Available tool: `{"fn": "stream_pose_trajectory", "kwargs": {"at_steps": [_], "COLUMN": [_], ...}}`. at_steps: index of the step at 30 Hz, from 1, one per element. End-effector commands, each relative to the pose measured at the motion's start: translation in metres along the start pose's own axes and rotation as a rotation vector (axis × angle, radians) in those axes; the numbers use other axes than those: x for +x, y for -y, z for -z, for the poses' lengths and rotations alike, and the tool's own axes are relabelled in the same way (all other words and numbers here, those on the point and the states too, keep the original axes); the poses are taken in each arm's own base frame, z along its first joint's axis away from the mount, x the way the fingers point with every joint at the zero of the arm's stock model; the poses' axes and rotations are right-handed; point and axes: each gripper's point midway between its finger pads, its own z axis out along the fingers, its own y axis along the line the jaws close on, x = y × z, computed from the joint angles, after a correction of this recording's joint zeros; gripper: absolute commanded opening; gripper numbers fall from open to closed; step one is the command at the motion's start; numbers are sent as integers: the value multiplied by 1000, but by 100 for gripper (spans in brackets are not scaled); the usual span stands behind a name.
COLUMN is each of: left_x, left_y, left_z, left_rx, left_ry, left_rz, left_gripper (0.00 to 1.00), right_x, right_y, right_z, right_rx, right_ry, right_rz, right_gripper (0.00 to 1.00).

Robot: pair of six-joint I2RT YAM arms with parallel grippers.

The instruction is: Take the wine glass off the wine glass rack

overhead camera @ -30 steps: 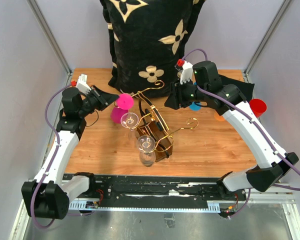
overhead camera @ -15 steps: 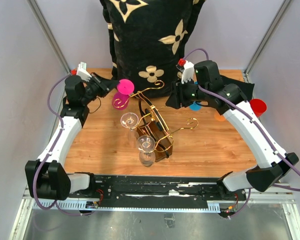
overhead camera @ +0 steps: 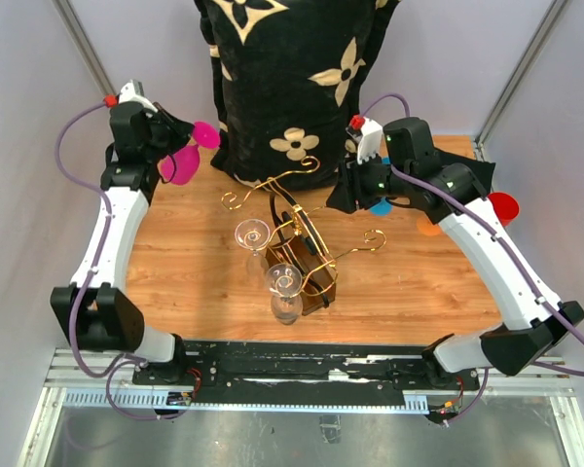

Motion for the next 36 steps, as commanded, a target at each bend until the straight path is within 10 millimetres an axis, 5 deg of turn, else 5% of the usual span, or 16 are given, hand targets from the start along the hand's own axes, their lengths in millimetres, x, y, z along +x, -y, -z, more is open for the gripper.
{"fn": "stream_pose_trajectory", "kwargs": {"at_steps": [1,7,15,26,36], "left_x": [-5,12,43,56,107], "left_y": [-68,-158,-225,-268,-302], "left_z": [-16,-26,-23,4,0], "left_rx": [-327,-738,-1128,-1359,-1342], "left_ry": [-37,-133,-276,-378,-574], "left_rz": [-190,-404,-688,-909,-973], "left_gripper": [1,1,0,1,1], "right_x": [-1,4,11,14,14], "right_y": [-5,-12,-17,-19,-22], "right_z": [13,8,5,8,9], "right_rx": [-31,-88,-131,-148,-167], "right_ry": [13,22,11,24,36], "right_rz": [39,58,57,61,62], "right_gripper": [47,48,48,50,50]}}
